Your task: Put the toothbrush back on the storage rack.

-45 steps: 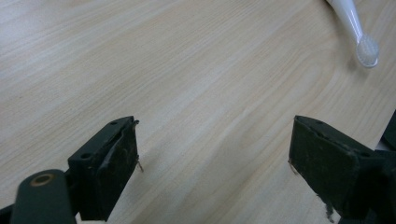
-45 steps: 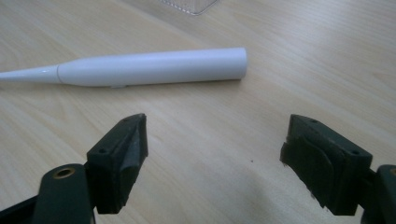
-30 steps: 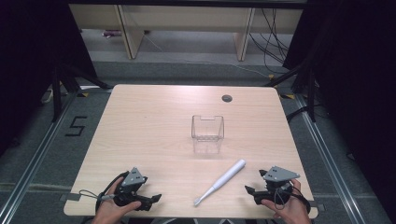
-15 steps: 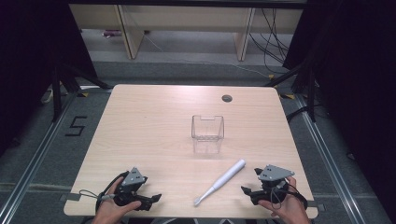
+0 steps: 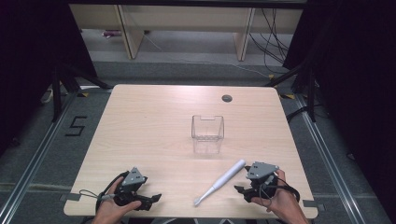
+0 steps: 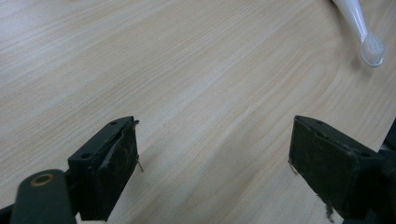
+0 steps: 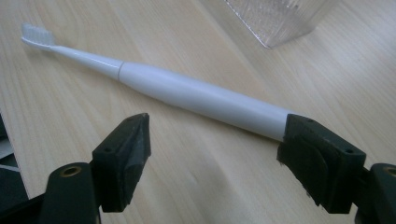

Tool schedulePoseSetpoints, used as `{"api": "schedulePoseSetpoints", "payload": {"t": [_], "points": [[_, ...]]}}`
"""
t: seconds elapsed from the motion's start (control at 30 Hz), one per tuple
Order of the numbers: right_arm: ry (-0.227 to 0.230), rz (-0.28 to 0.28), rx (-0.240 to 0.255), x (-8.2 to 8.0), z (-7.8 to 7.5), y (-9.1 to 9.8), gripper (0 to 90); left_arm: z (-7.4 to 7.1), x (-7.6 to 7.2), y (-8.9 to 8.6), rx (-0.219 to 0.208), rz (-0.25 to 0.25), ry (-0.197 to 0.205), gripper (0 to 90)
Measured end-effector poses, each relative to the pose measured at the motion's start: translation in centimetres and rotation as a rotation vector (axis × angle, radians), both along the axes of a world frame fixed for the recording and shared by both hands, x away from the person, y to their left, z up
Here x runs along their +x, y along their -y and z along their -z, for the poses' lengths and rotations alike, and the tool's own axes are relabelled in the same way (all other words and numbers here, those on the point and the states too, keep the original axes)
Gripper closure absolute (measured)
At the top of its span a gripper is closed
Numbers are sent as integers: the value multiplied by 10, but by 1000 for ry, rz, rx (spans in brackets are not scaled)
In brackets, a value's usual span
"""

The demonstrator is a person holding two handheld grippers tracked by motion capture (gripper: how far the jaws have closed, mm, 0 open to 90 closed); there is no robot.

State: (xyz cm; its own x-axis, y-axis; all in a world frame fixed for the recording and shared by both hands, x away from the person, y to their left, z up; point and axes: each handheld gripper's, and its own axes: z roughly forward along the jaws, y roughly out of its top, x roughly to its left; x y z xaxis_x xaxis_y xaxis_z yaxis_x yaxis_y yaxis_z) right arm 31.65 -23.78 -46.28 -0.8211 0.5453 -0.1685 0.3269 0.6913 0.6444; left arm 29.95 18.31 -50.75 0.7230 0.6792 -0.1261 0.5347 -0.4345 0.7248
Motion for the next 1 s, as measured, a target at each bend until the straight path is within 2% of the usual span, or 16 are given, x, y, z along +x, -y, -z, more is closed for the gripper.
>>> {"api": "schedulePoseSetpoints", "payload": {"t": [0.13,0.37,0.43,0.5,0.57,0.73,0.77,0.83,0.87,0.9,1.0], "points": [[-17,0,7,4,-1,-5,278,-1,0,-1,11,9,1,149],[-14,-47,-35,12,-2,-10,288,0,0,-1,11,9,0,149],[-6,-53,-51,15,-3,-12,286,0,0,0,-1,0,-1,149],[-16,-65,-44,15,-3,-14,279,0,0,0,0,2,-2,149],[-26,-79,-58,16,-3,-17,279,0,0,0,2,3,-3,149],[-33,-100,-85,19,-6,-24,279,0,0,0,0,3,-2,149],[-18,-115,-97,21,-6,-26,279,0,0,0,1,4,-3,149],[-30,-116,-95,22,-7,-28,279,0,0,-1,11,11,-1,149],[-21,-123,-103,23,-7,-28,280,0,0,-1,10,10,-2,149],[-33,-132,-100,23,-7,-30,282,0,0,0,1,4,-2,149],[-42,-156,-131,26,-7,-33,290,0,0,-1,10,11,-2,149]]}}
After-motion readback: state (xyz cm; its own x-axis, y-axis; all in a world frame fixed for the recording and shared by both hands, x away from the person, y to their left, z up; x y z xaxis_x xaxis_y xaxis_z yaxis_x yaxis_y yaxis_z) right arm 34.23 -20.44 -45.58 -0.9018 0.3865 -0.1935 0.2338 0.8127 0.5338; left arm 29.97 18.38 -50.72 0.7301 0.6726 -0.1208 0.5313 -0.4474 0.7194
